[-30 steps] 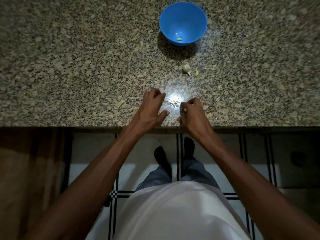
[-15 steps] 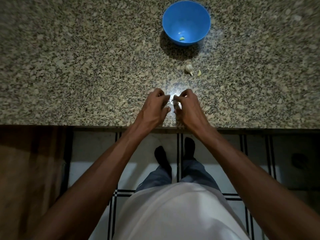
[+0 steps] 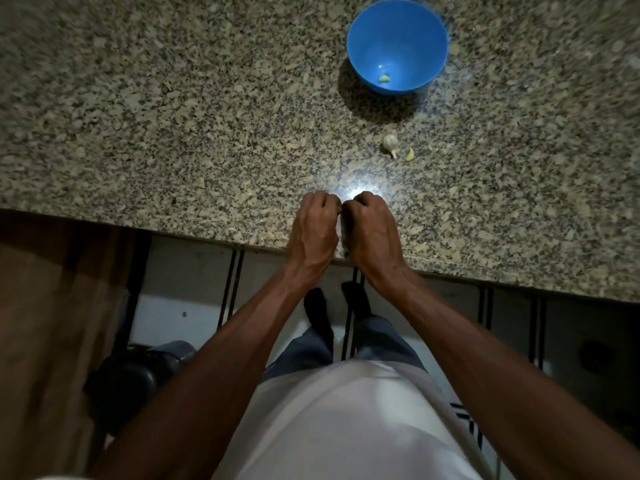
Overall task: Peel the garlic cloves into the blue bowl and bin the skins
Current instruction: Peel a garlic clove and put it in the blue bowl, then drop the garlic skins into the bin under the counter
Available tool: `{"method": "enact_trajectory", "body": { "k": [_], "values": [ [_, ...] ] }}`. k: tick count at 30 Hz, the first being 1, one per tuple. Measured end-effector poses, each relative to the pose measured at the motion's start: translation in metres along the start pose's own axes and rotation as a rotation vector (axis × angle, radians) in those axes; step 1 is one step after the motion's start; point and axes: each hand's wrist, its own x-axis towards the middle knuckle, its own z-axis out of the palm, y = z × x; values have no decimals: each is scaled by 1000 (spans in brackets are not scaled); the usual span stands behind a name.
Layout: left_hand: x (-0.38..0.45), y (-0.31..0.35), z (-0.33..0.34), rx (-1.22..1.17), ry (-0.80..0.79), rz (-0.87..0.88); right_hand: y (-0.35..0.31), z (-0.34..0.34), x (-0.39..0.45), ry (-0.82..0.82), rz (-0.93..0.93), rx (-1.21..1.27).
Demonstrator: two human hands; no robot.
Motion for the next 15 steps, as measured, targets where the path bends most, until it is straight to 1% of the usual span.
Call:
{"method": "enact_trajectory", "body": {
  "k": [2, 3, 4, 6, 7, 8, 9, 10, 13, 15],
  "values": [
    [7, 4, -2, -10, 1, -23, 2, -4, 6, -7, -18, 37],
    [11, 7, -10, -63, 2, -100, 2, -7, 12, -18, 26, 106],
    [16, 8, -16, -160, 8, -225, -2, -12, 20, -37, 112, 228],
    [25, 3, -35, -442, 39, -594, -17, -28, 42, -128, 314, 620],
    [27, -2, -48, -631, 87, -746, -27, -34, 55, -215, 412, 863],
    [27, -11, -60, -810, 154, -839, -38, -39, 65, -321, 498, 1093],
    [24, -22, -74, -941, 225, -889, -52, -41, 75, -423, 536, 1266],
    [19, -33, -90, -1051, 298, -915, -69, -41, 82, -511, 529, 1351],
    [-14, -61, -131, -1286, 509, -925, -126, -28, 86, -710, 411, 1378],
    [-49, -84, -155, -1348, 657, -951, -171, -13, 76, -840, 347, 1364]
  ]
}}
